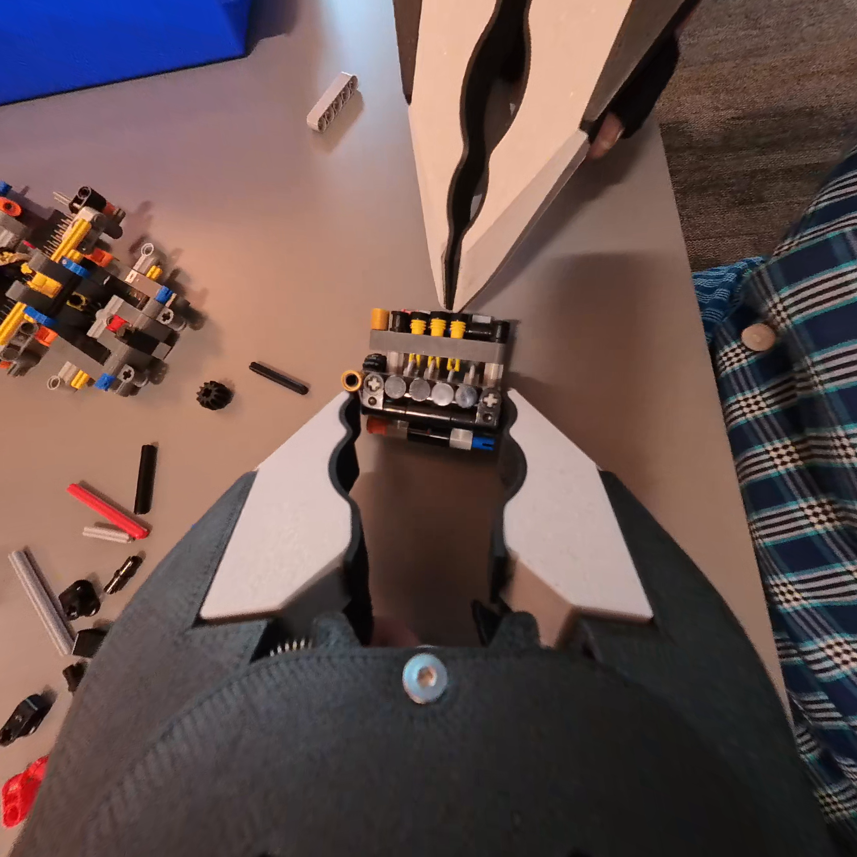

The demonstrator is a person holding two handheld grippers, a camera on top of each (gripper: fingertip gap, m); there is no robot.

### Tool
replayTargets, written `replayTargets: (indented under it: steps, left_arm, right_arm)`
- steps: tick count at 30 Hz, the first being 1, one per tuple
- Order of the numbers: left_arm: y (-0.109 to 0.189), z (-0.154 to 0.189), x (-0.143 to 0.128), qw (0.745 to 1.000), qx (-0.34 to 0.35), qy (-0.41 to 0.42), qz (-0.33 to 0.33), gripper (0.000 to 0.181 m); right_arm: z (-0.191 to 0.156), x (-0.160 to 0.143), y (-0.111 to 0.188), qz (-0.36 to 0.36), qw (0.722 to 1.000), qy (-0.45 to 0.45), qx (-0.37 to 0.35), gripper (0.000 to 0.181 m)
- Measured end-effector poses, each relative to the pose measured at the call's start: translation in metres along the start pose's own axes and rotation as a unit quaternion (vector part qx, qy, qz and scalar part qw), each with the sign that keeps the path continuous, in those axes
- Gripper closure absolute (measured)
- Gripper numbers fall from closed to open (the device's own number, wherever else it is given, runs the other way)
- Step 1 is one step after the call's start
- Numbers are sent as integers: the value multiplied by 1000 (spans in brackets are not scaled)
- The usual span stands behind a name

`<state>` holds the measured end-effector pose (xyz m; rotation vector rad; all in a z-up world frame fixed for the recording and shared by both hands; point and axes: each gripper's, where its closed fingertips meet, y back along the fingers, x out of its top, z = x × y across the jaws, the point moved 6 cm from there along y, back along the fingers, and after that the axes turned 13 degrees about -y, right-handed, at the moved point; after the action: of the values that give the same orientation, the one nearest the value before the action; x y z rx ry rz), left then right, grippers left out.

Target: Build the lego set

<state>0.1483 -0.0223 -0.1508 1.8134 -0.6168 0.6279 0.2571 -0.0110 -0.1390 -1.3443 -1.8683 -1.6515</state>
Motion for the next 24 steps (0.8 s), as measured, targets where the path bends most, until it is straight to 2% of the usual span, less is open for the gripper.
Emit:
replayTargets:
  steps: [17,21,23,24]
  left_arm:
    - [2,0,0,1000,5,14,-3,121]
    - [28,-2,-2,999,25,42,6,114]
    - [53,-10,-12,996,66,65,0,111]
    - [67,-13,-20,993,90,78,-8,115]
  right_arm:
    - [1,-2,4,18,1000,-6,-6,181]
    - [11,-4,18,32,999,-6,-15,180]
    - [17,-6,23,36,999,-9,-22,180]
    - [20,-7,25,38,999,-11,-24,179]
